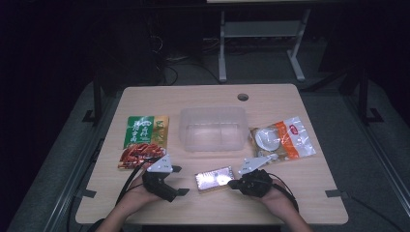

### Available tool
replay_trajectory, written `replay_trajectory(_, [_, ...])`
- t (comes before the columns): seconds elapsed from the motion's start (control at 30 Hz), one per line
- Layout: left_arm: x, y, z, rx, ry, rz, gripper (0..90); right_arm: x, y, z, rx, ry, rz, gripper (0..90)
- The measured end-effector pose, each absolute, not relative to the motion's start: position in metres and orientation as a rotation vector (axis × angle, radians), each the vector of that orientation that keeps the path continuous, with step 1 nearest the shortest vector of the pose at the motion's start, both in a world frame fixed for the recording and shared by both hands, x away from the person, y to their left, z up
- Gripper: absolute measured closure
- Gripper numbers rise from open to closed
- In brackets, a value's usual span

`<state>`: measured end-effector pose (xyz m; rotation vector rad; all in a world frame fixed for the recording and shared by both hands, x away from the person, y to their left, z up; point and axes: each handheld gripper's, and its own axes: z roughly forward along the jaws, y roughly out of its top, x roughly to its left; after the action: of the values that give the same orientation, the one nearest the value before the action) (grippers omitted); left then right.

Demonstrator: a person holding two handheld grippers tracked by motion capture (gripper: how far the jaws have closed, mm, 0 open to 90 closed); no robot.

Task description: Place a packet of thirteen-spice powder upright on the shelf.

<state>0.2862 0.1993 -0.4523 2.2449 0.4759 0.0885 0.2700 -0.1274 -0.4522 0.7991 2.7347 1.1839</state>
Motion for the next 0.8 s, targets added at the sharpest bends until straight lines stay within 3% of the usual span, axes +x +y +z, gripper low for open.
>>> replay_trajectory(0.2, [0.284, 0.190, -0.452, 2.249, 0.470, 0.081, 13.6, 0.268, -0.143, -0.446, 0.841, 2.684, 1.246, 58.7])
replay_trajectory(0.4, [0.285, 0.179, -0.450, 2.262, 0.448, 0.092, 12.4, 0.267, -0.166, -0.445, 0.893, 2.630, 1.215, 41.5])
replay_trajectory(0.8, [0.294, 0.145, -0.453, 2.333, 0.385, 0.094, 12.6, 0.266, -0.199, -0.448, 0.987, 2.515, 1.198, 34.0])
